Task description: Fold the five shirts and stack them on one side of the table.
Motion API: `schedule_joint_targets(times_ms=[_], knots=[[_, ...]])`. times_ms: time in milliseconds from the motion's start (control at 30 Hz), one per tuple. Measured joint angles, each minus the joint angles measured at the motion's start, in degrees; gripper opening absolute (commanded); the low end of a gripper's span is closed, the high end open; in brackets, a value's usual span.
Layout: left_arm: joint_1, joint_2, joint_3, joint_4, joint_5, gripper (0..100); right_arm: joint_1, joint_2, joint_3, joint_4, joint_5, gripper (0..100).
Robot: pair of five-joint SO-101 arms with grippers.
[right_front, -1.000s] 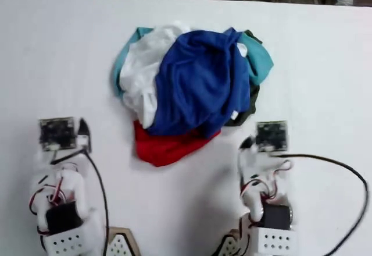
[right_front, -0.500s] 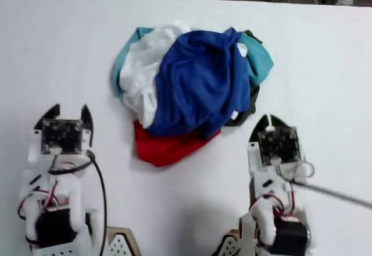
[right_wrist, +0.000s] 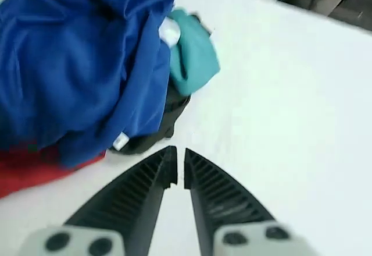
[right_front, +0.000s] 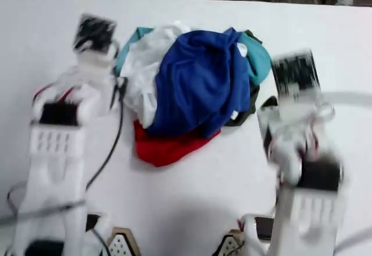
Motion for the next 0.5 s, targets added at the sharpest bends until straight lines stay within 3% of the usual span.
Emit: schedule_joint_targets(times_ms=[167, 500], knots=[[4.5, 18.9, -15.4, 7.5, 0.1, 21, 0.2, 17.1, -11.4, 9.6, 0.0, 3.8], [12.0, 50.4, -53.2, 24.5, -2.9, 34, 0.4, 19.5, -14.6, 11.3, 0.0, 4.4]])
